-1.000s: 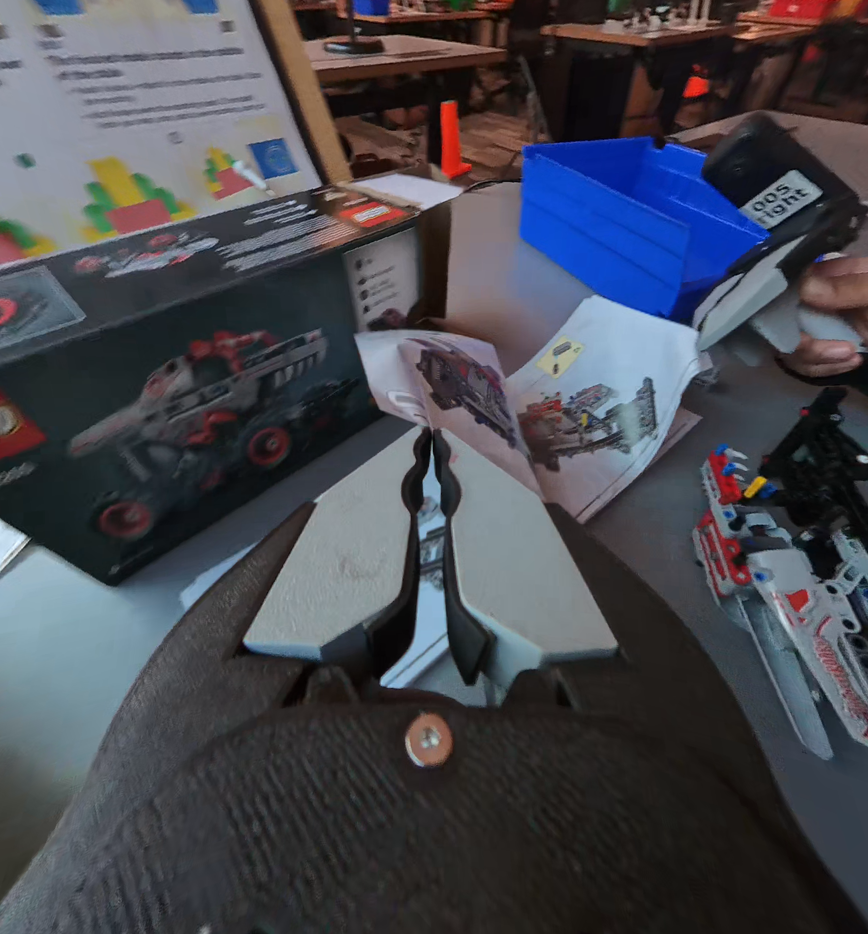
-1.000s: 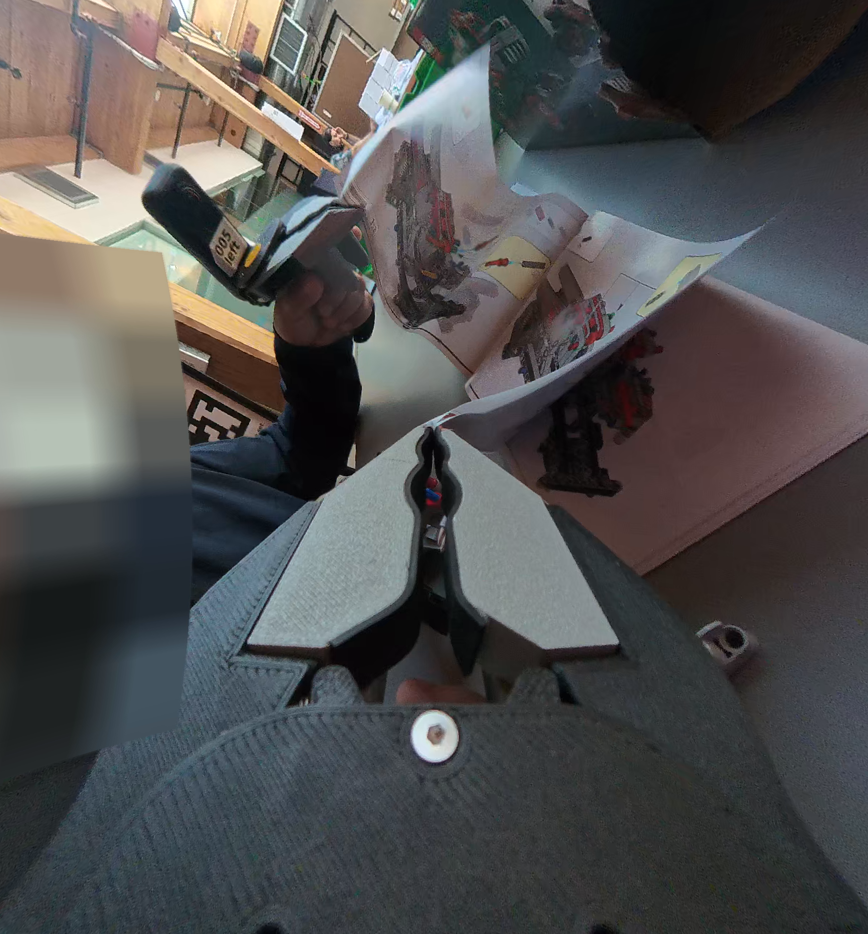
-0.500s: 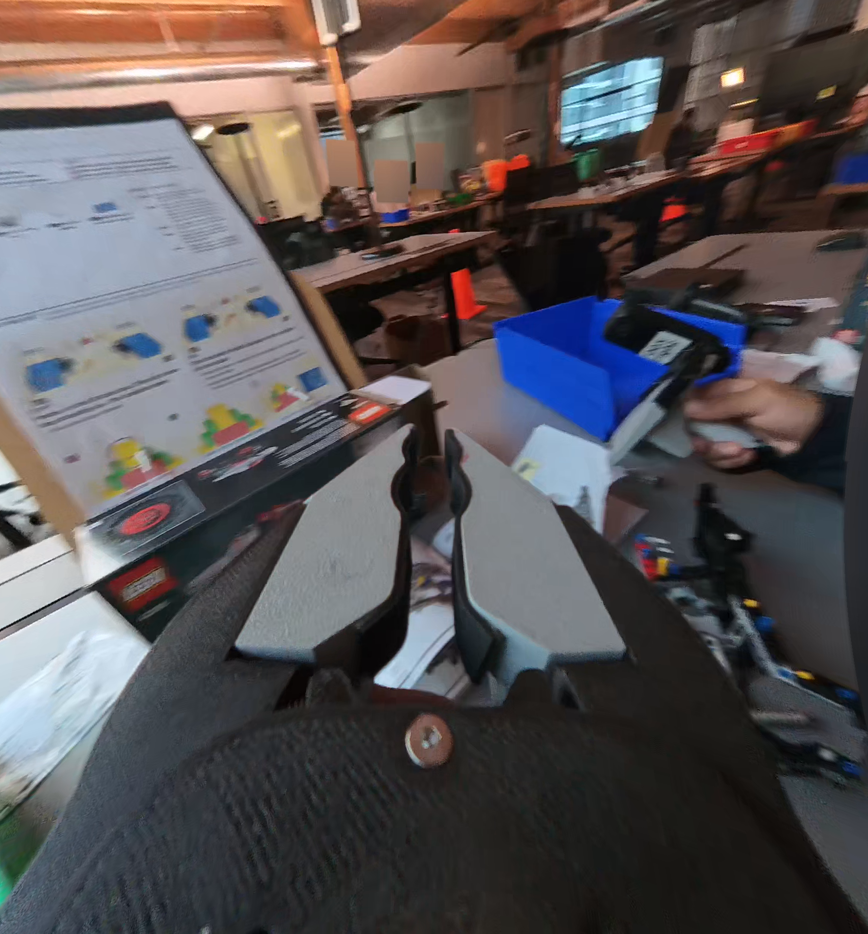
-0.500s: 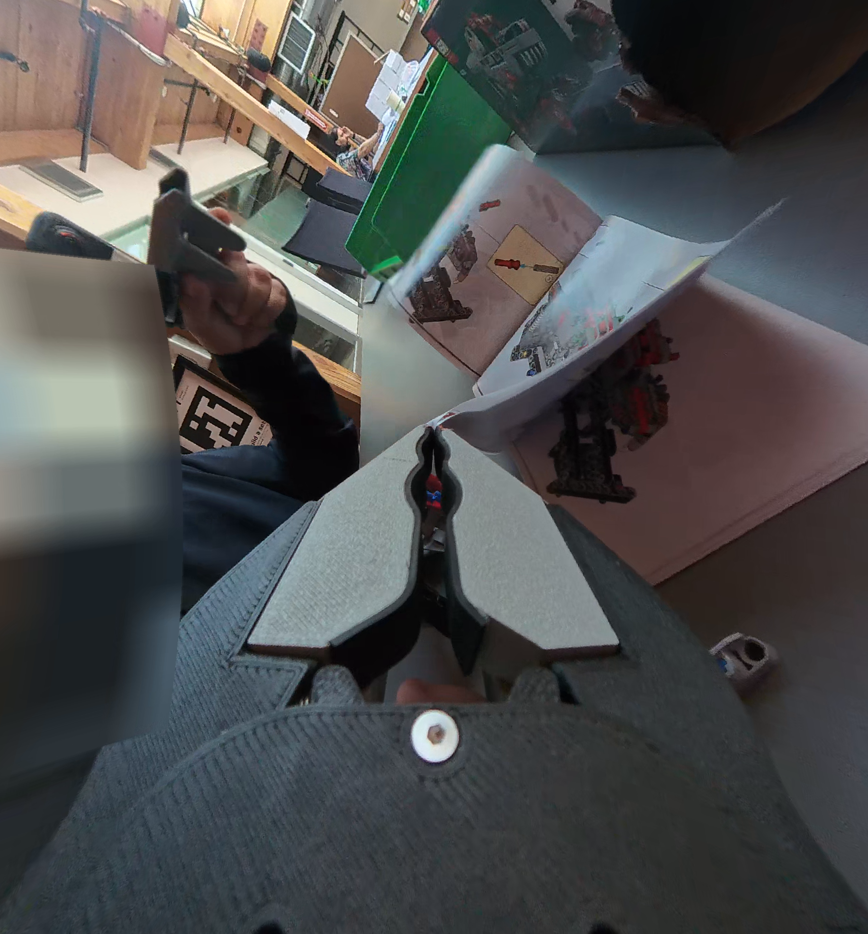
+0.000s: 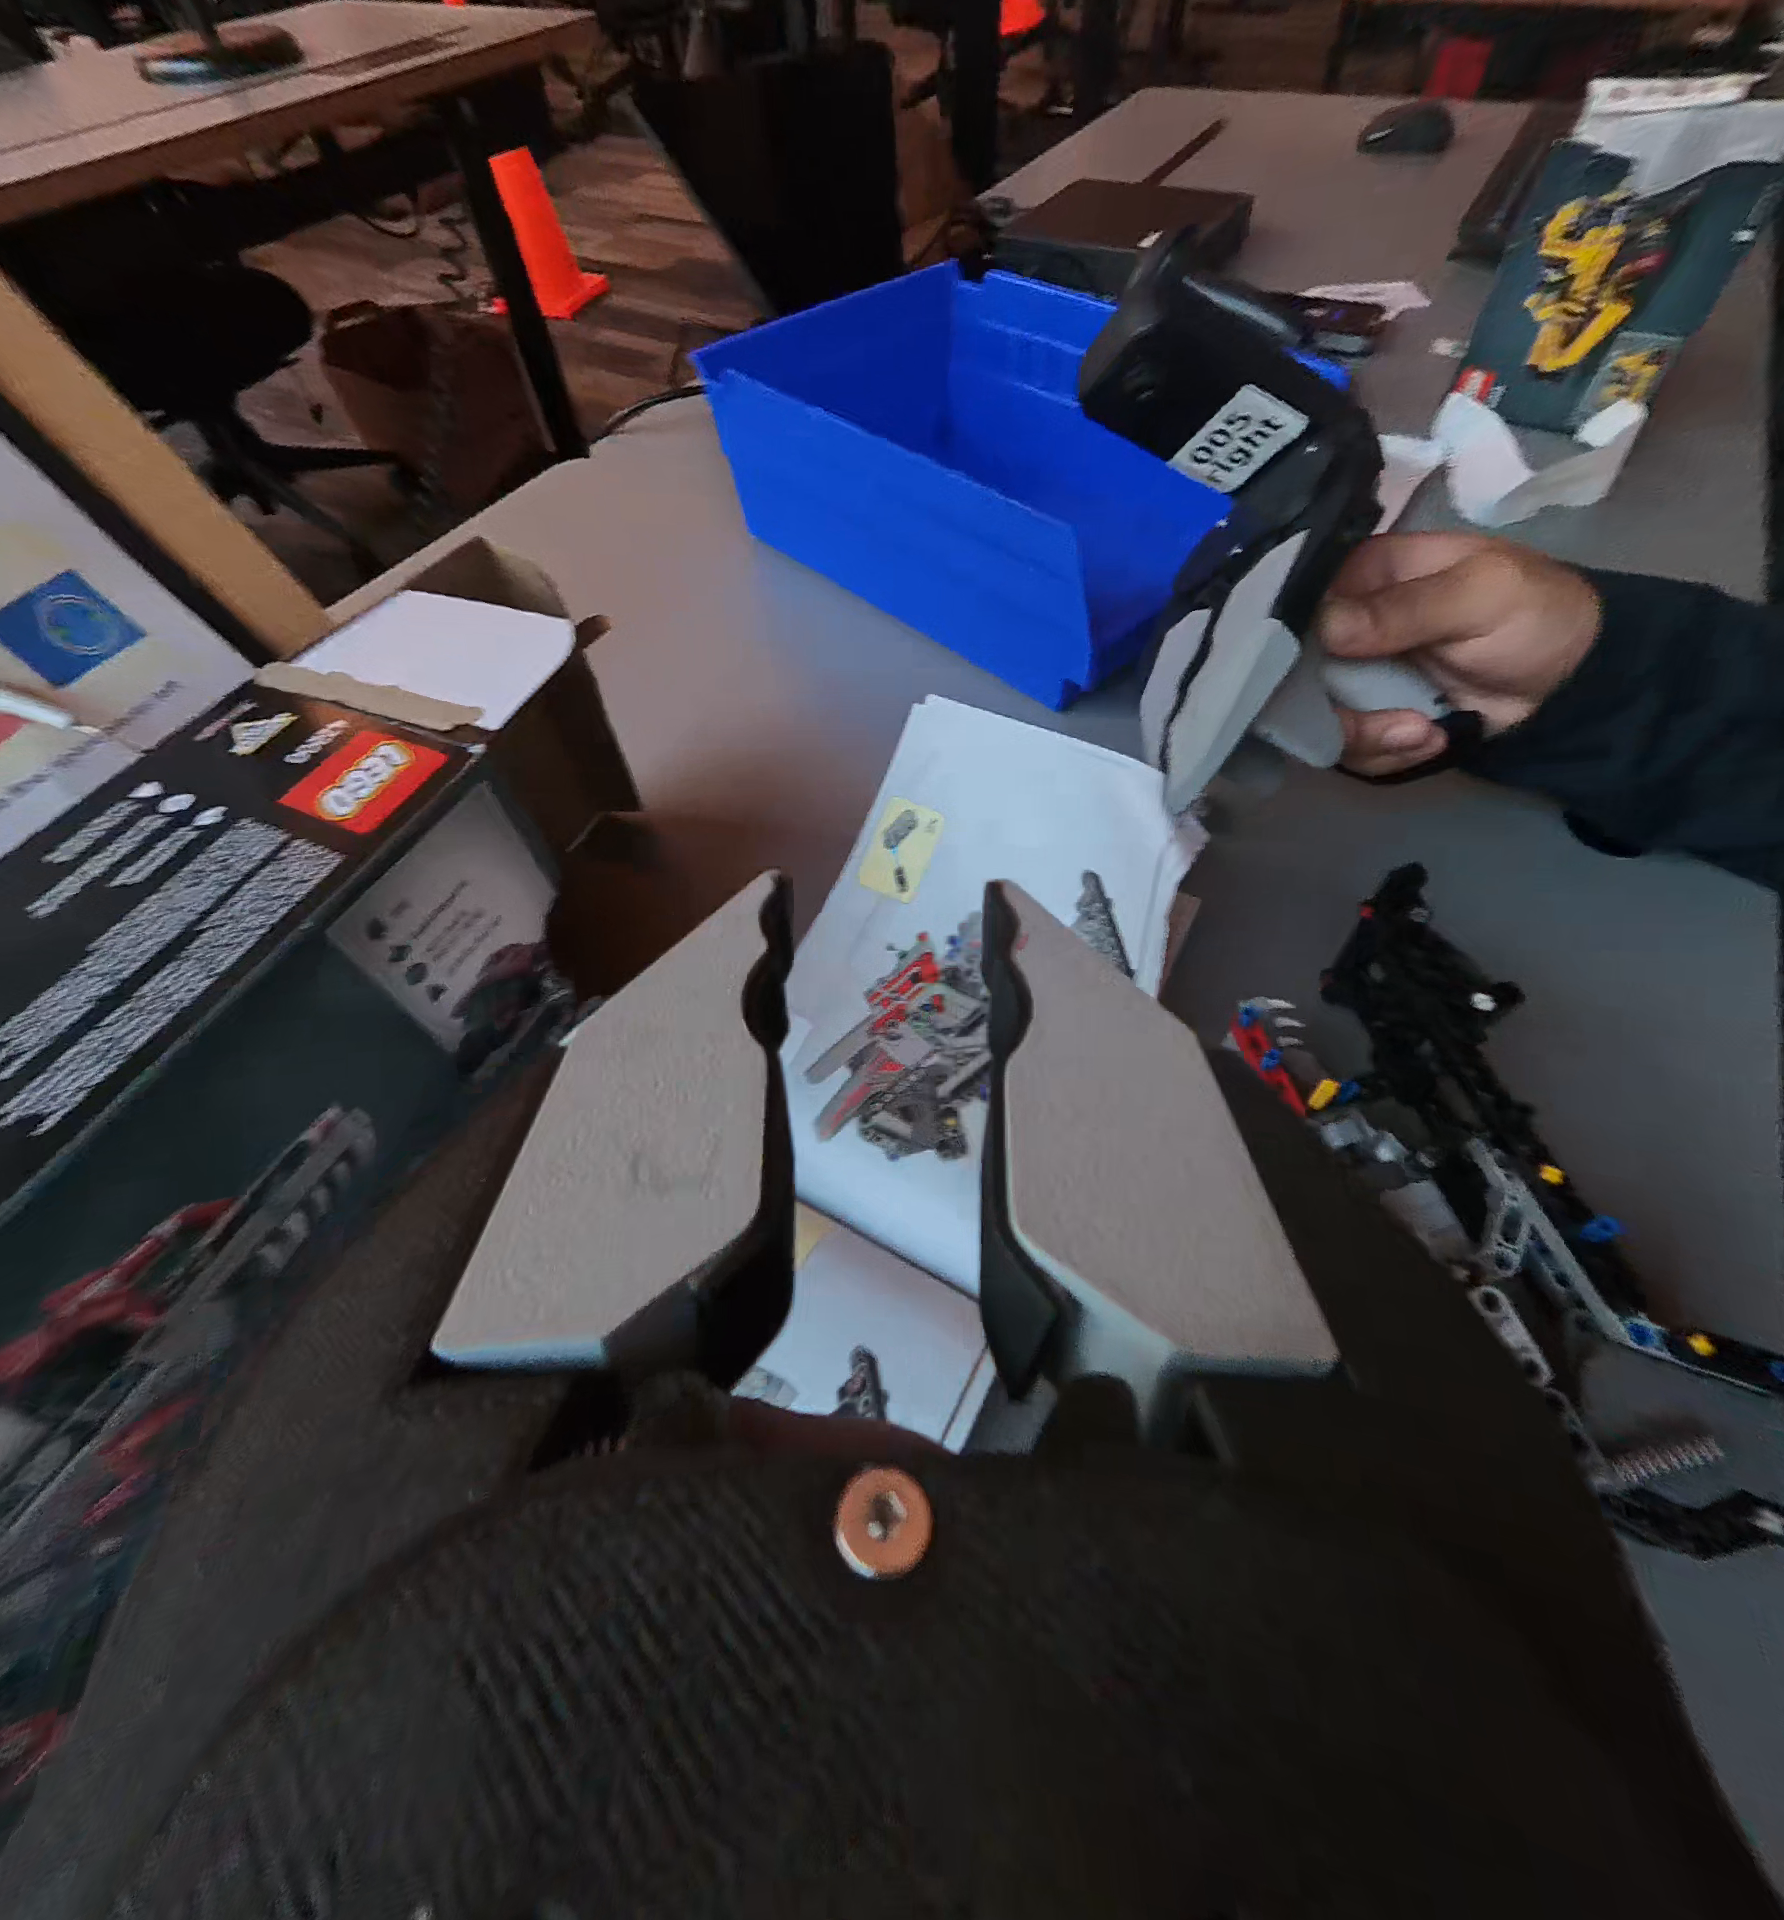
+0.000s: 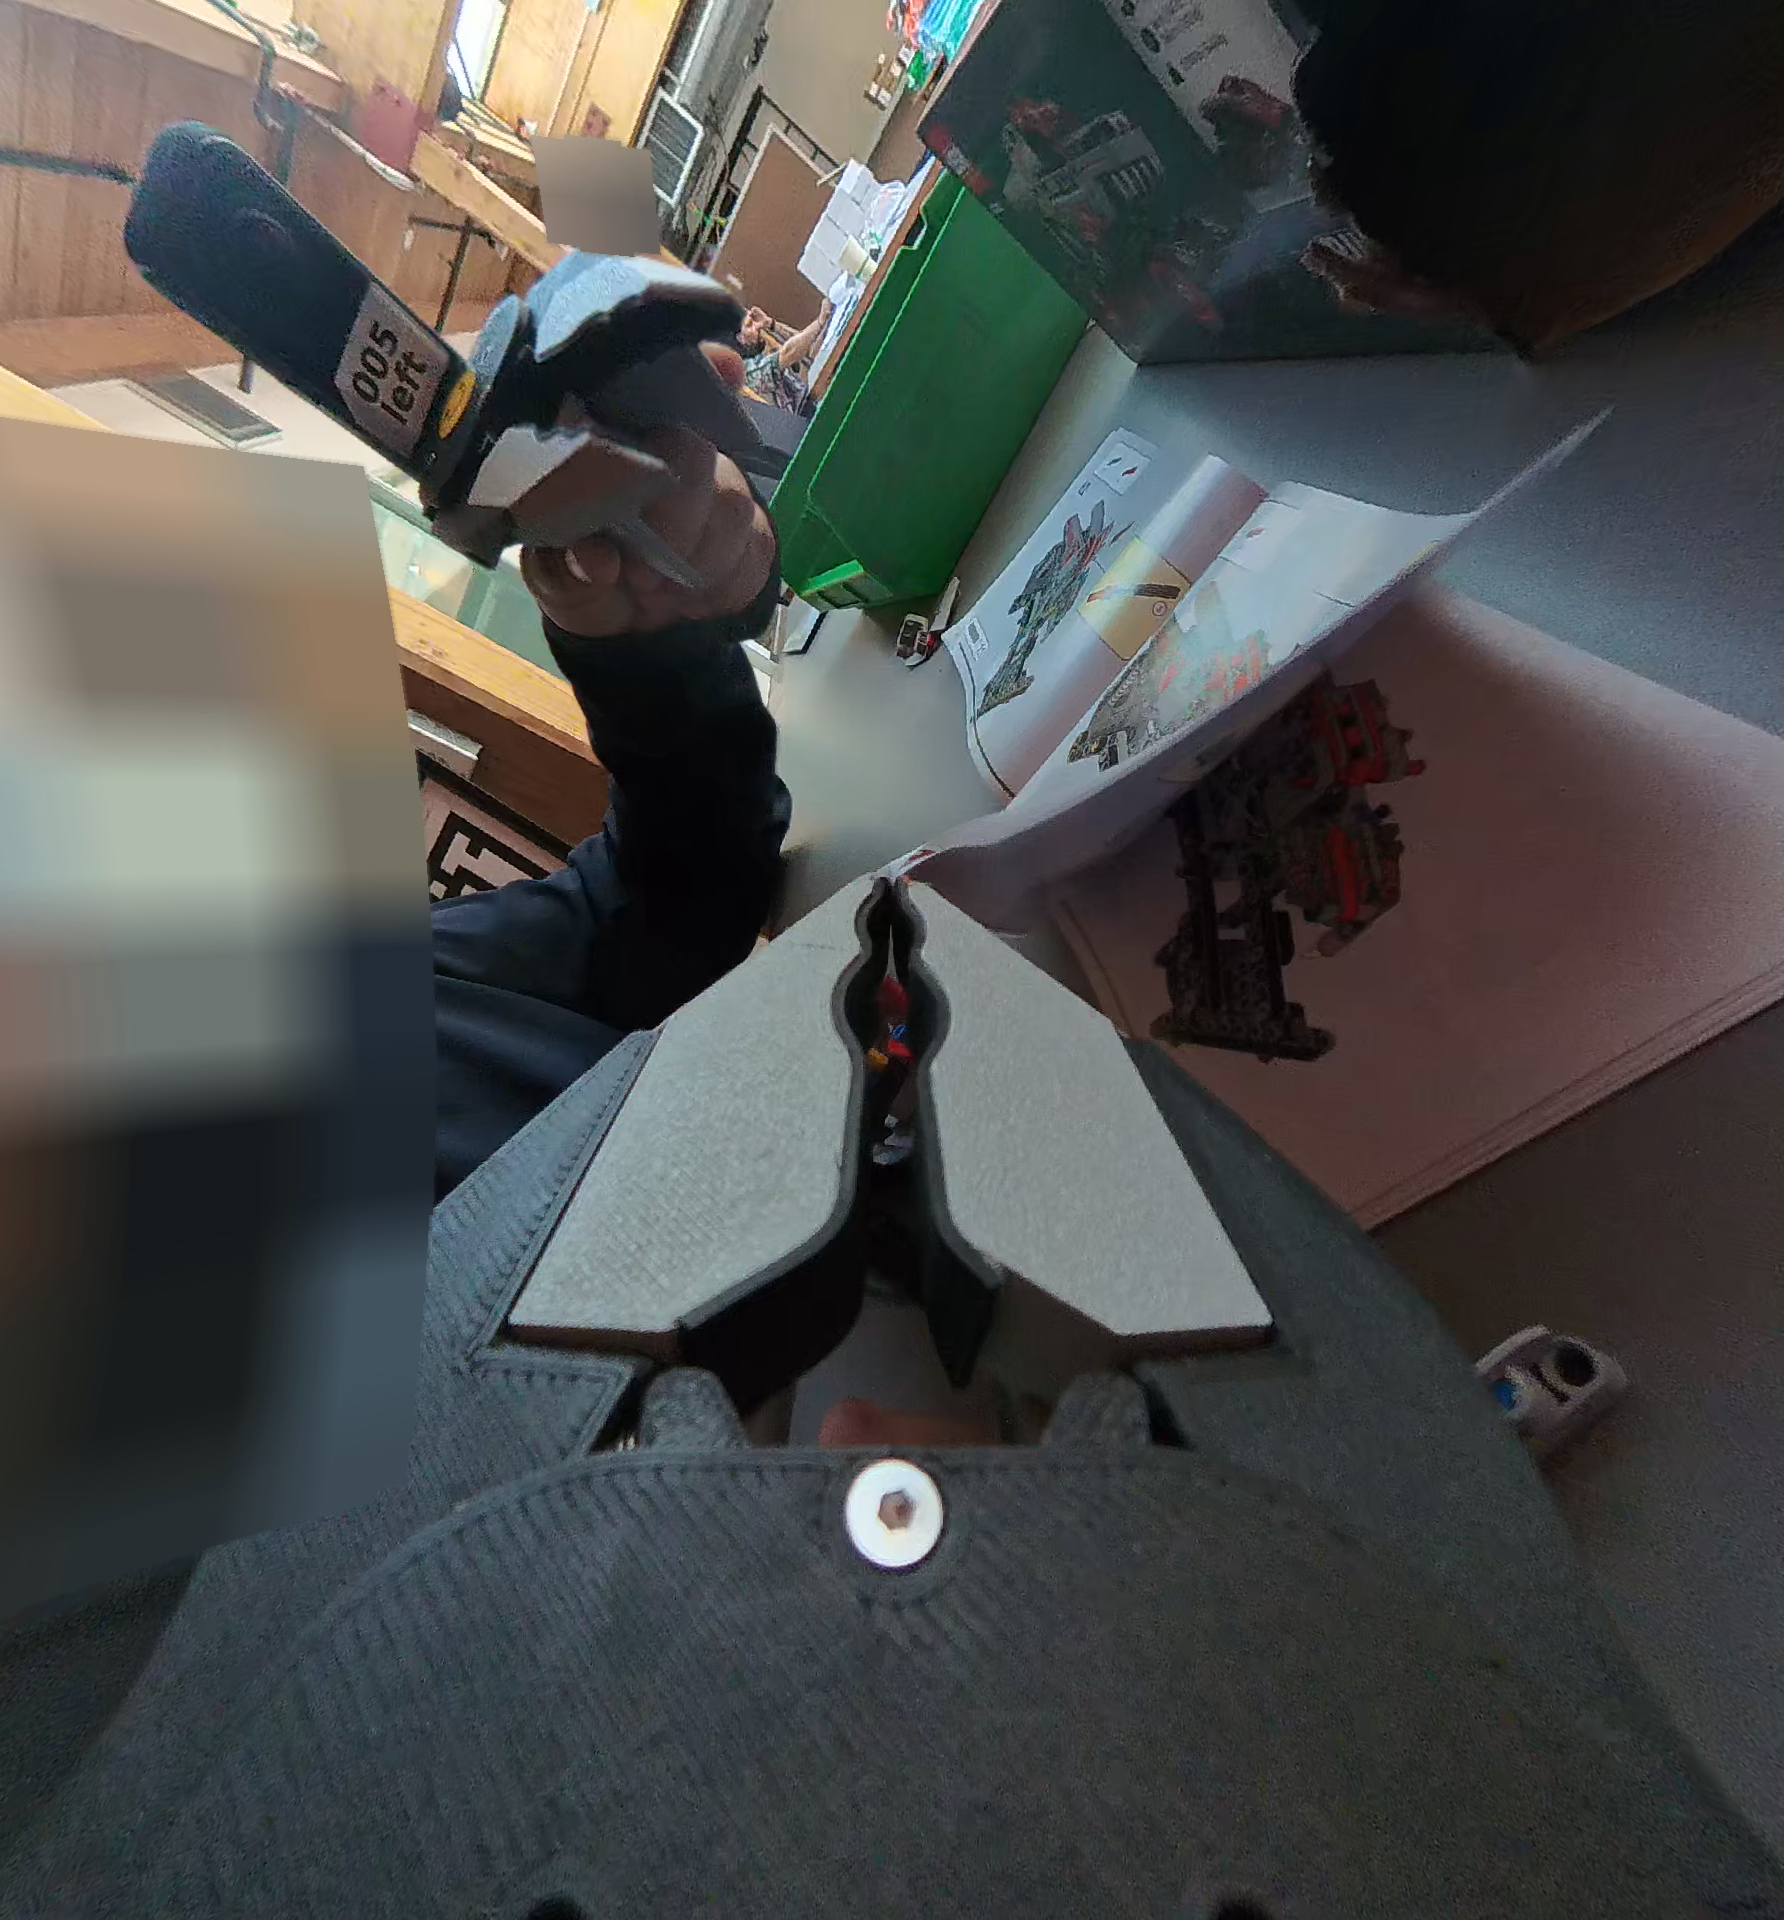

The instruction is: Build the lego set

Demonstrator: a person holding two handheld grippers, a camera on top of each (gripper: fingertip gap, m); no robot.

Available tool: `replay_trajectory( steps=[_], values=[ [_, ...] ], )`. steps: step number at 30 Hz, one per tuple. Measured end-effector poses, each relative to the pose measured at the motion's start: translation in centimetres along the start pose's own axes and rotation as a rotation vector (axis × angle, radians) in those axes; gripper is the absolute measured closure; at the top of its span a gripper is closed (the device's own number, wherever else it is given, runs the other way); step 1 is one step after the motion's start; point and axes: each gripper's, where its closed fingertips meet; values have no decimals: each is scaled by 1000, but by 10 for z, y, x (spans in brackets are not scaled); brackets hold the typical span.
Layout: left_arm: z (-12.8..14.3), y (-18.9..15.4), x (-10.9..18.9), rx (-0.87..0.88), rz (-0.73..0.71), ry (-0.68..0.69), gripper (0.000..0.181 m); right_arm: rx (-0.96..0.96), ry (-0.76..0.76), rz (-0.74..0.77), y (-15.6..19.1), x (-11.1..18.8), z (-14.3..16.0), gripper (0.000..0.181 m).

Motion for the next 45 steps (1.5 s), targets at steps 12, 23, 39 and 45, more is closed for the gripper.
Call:
replay_trajectory(
  steps=[12,23,39,45],
  values=[
    [20,0,-44,-107,89,132,146,-23,1,3,-7,-1,0,181],
    [-1,29,-21,-124,39,78,145,-22,22,7,-12,-5,3,181],
    [5,23,-24,-128,67,106,144,-10,-15,-8,-8,-2,-3,181],
    [9,19,-29,-112,86,115,144,-25,-50,-5,-11,2,-8,181]
  ],
)
Point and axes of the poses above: each gripper's, where its closed fingertips meet, x back along the fingers, z out of its underside, y = z × x across the jaws, and after that the axes turned 8 degrees about -x, right-handed
